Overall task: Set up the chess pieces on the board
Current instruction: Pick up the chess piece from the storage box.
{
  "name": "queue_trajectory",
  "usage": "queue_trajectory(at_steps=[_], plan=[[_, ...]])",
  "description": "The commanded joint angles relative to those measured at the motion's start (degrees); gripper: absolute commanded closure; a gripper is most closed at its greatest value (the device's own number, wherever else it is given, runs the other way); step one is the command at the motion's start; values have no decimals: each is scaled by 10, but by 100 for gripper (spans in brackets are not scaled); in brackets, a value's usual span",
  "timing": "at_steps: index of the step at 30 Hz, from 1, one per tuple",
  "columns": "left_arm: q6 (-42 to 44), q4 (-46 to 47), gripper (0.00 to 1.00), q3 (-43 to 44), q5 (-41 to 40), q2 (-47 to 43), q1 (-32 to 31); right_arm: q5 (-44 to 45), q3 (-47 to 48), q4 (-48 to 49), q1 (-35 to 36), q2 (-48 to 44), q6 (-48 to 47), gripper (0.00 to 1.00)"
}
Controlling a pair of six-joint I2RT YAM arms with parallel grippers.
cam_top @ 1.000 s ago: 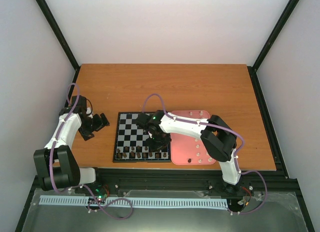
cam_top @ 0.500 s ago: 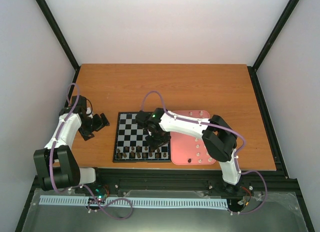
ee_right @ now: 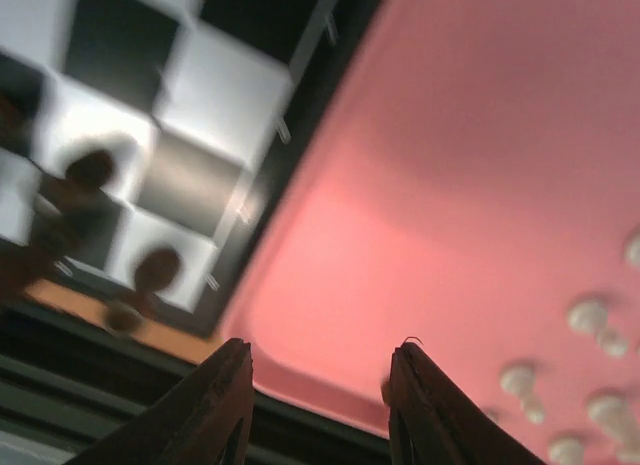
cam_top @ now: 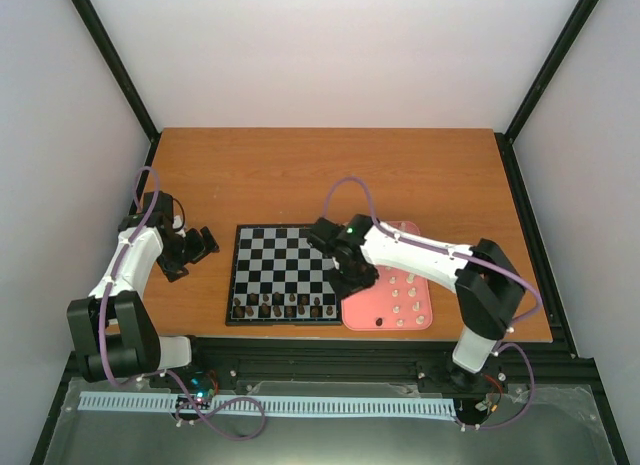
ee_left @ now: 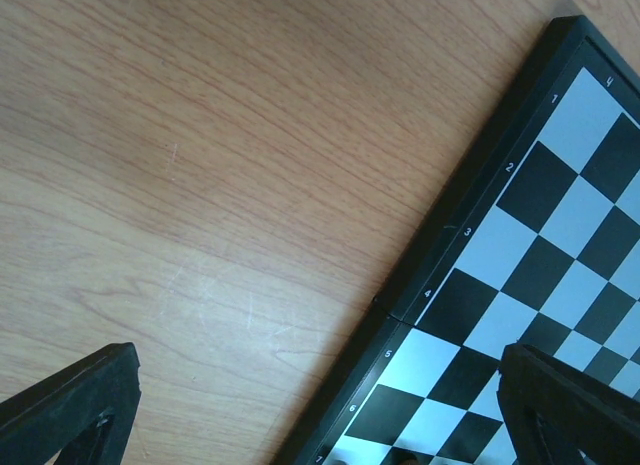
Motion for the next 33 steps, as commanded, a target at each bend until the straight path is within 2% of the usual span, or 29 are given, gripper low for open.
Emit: queue_trajectory(at_steps=[1,14,26,29,33], plan=[[7,2,0,19,-2,8,-2,-15,-89,0,2,-52,33,62],[7,3,0,21,-3,19,-2,-24,-208,20,1,-113,62,60],[5,-2,0,26,-13,23,-2,-36,-245,53,-13,-116,52,61],[5,-3,0,28,-16,22,-2,-37,-254,63,-17,-114,49,67],[4,-7,0,27,-19,20,-1,-38,-255,70,-25,-111,42,79]])
